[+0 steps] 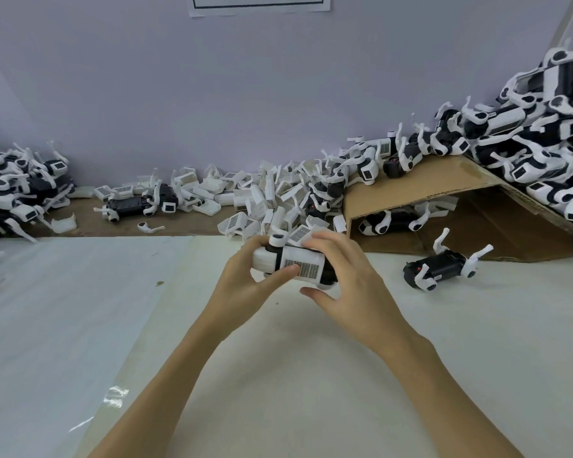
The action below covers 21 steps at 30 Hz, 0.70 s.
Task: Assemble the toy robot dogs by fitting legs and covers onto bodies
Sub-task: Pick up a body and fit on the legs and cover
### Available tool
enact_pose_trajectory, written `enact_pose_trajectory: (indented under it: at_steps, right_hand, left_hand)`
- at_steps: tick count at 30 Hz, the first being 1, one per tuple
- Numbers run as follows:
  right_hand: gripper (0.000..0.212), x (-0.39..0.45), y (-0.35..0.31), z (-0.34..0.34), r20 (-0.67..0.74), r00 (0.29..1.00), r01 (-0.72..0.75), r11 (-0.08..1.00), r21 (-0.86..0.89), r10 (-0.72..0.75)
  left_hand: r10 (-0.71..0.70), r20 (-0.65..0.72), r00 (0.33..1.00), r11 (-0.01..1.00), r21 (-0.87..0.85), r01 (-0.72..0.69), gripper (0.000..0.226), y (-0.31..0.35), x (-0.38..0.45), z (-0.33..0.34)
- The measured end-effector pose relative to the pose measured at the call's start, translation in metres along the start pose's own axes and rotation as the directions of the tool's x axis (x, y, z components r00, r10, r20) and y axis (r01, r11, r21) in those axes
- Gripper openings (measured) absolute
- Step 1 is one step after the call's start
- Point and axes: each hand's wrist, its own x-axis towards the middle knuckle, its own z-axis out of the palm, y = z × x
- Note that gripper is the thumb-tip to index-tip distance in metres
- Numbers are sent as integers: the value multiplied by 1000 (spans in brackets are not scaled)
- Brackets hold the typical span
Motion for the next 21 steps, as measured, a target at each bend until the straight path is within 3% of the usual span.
enact_pose_trajectory:
  at_steps: [2,5,8,10,15,18,21]
  right_hand:
    - [60,1,2,2,-72,997,-8,1000,-1,8]
    - [50,-1,6,0,-42,997,-58,975,215,68]
    - [36,-1,0,-8,156,980,-190,798,572,122]
    - [29,-1,-3,-11,241,962,-256,714,652,125]
    - [39,-4,-2,-2,241,962,-244,801,546,128]
    - [65,-6,2,5,166,979,-167,924,344,115]
    - [69,-7,-1,13,32,994,-106,994,40,105]
  left_hand:
    - [-28,-60,998,996,87,34,45,1,-4,8]
    - [166,-100,981,940,317,-127,76,3,-6,7]
    - [141,35,989,976,162,-145,71,7,-3,-8]
    - [72,131,989,997,-7,-72,52,7,-1,-14]
    - [-35,211,977,982,-177,73,41,5,2,-16]
    - [-54,16,998,988,-147,56,40,5,2,-9]
    - [-52,-211,976,998,-49,42,48,6,-2,6]
